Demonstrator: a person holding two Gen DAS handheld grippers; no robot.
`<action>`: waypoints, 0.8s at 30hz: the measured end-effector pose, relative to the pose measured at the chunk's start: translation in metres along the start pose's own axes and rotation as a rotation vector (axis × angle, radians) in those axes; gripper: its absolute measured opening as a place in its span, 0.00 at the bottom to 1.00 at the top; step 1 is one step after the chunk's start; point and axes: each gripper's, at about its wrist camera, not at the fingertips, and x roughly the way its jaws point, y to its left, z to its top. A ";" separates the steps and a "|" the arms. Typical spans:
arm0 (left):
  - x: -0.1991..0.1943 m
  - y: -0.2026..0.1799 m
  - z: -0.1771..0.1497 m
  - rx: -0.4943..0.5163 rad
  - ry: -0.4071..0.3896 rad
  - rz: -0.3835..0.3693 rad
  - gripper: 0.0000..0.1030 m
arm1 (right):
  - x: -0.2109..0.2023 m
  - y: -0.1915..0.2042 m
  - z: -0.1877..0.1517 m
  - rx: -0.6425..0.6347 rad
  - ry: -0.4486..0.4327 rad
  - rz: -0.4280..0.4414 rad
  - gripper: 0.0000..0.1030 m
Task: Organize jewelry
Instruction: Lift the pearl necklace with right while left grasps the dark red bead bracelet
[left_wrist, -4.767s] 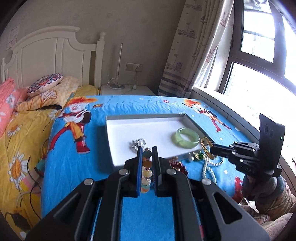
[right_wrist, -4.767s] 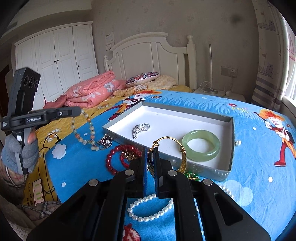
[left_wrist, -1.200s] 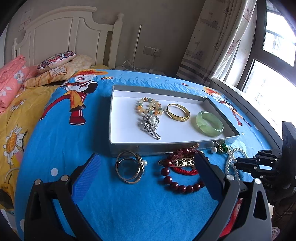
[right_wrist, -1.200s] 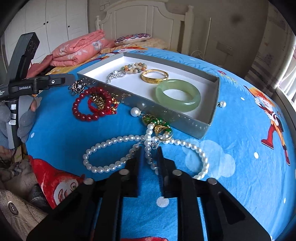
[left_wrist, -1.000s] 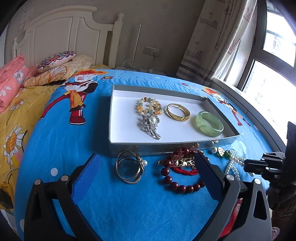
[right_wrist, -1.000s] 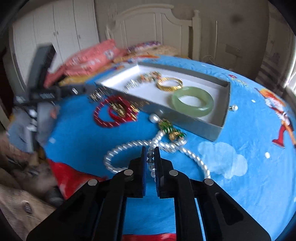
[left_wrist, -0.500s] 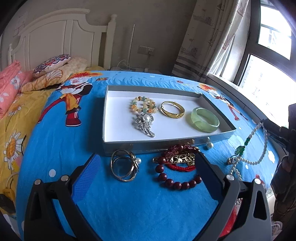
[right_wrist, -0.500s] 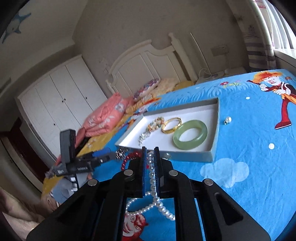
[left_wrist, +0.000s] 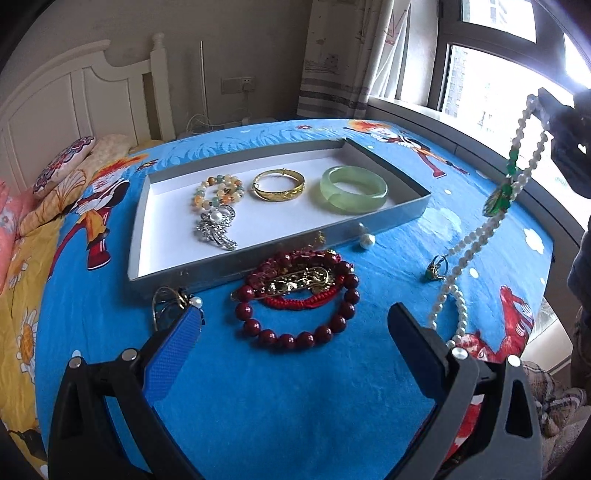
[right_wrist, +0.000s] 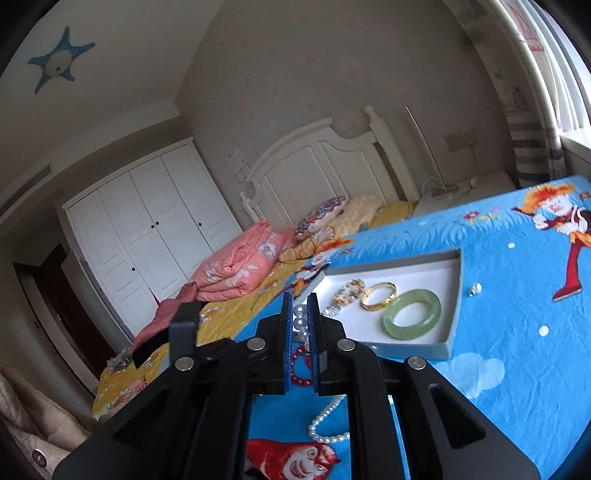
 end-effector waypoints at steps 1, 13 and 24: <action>0.003 -0.002 0.000 0.008 0.010 0.008 0.94 | -0.002 0.003 0.001 -0.010 -0.004 0.000 0.10; 0.015 -0.043 0.008 0.225 0.067 -0.063 0.49 | -0.003 0.000 -0.003 -0.007 0.003 -0.033 0.10; 0.018 -0.009 0.010 0.088 0.065 -0.171 0.10 | -0.010 -0.004 -0.005 0.001 -0.007 -0.049 0.10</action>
